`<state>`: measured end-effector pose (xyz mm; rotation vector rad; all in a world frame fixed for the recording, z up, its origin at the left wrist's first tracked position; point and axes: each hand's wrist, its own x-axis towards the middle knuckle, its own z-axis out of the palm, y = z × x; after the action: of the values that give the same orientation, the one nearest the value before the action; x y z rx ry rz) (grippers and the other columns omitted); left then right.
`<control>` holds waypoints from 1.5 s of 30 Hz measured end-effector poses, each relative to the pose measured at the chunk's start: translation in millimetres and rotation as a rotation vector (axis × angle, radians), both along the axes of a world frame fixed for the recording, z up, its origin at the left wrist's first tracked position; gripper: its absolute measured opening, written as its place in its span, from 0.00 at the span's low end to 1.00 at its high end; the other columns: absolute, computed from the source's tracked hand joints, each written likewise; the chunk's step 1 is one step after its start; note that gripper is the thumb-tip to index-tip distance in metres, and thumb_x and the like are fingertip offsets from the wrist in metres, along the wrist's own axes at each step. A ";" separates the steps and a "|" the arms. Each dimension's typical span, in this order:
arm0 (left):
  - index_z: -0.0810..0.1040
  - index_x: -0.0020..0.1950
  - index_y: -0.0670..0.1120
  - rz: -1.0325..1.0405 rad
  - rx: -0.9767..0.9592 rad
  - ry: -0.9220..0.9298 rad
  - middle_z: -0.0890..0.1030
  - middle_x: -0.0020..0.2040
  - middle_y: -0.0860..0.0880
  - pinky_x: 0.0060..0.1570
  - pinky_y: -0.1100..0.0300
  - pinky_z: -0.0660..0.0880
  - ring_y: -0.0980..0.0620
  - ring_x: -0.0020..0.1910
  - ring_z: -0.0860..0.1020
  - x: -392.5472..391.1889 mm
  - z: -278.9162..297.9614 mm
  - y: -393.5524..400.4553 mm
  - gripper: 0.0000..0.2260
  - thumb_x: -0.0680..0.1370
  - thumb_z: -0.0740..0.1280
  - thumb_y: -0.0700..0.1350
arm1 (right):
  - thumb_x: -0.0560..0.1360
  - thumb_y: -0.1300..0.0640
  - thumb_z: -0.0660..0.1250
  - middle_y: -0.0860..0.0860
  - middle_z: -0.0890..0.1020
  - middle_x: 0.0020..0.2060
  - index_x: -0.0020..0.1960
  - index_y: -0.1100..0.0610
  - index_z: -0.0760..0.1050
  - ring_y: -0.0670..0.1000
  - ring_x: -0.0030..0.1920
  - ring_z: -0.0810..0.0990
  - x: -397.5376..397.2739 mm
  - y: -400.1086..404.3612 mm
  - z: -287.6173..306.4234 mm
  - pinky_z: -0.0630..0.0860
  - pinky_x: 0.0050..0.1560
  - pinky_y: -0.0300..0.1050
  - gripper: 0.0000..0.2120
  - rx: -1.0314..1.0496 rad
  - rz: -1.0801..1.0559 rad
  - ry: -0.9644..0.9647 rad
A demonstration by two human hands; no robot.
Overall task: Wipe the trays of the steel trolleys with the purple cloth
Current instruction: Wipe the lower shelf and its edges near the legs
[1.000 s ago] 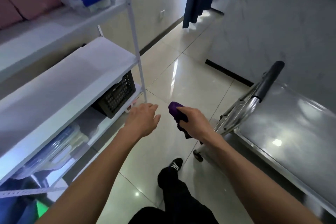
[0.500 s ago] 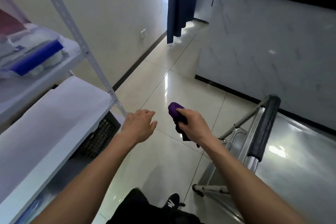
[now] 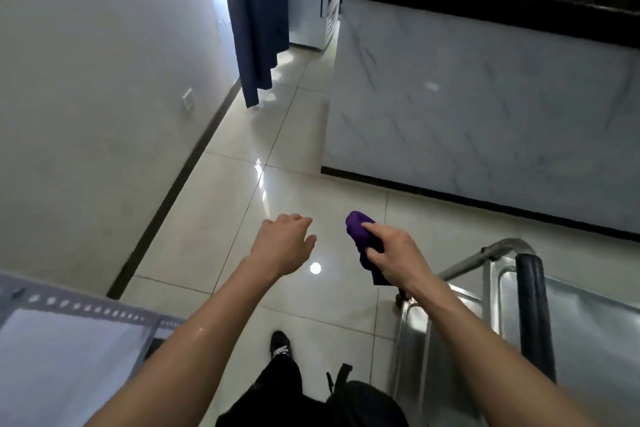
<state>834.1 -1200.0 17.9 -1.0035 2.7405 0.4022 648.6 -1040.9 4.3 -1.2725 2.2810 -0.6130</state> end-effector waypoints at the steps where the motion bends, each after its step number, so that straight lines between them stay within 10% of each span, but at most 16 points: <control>1: 0.71 0.72 0.49 -0.036 -0.010 0.011 0.76 0.69 0.49 0.63 0.47 0.69 0.46 0.67 0.73 -14.6 2.5 -15.1 0.20 0.83 0.56 0.56 | 0.72 0.59 0.69 0.46 0.82 0.58 0.68 0.48 0.75 0.48 0.55 0.78 -10.1 -7.9 0.8 0.69 0.54 0.38 0.24 -0.001 -0.032 0.014; 14: 0.71 0.73 0.50 -0.424 0.052 0.044 0.77 0.69 0.48 0.64 0.48 0.71 0.45 0.67 0.75 -239.1 -3.1 -109.5 0.21 0.83 0.57 0.56 | 0.76 0.59 0.68 0.47 0.78 0.65 0.72 0.50 0.72 0.48 0.63 0.75 -145.3 -55.2 -20.6 0.69 0.64 0.39 0.24 0.011 -0.411 -0.015; 26: 0.75 0.63 0.47 -0.602 0.065 0.035 0.81 0.56 0.45 0.50 0.52 0.75 0.43 0.53 0.78 -446.7 7.7 -166.1 0.14 0.83 0.59 0.53 | 0.74 0.61 0.68 0.50 0.81 0.55 0.66 0.51 0.76 0.51 0.52 0.80 -314.9 -96.5 -9.8 0.78 0.51 0.43 0.21 -0.017 -0.621 -0.044; 33: 0.74 0.68 0.43 -0.775 0.169 -0.019 0.78 0.64 0.41 0.61 0.48 0.74 0.40 0.62 0.76 -577.1 -14.3 -186.4 0.19 0.83 0.59 0.53 | 0.76 0.61 0.68 0.53 0.81 0.58 0.71 0.54 0.73 0.52 0.54 0.79 -387.9 -89.9 -22.0 0.74 0.53 0.40 0.24 0.074 -0.833 -0.063; 45: 0.72 0.73 0.46 -1.313 0.240 -0.015 0.77 0.67 0.43 0.62 0.46 0.74 0.40 0.64 0.76 -760.3 -21.6 -103.9 0.21 0.82 0.61 0.53 | 0.75 0.59 0.67 0.50 0.81 0.57 0.70 0.52 0.73 0.51 0.54 0.79 -461.4 -51.5 -12.7 0.74 0.51 0.41 0.24 0.080 -1.349 -0.095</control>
<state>73.8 -1303.8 -3.8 0.8568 2.5605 0.4128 187.1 -1092.4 -8.4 0.5191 2.7678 -0.9056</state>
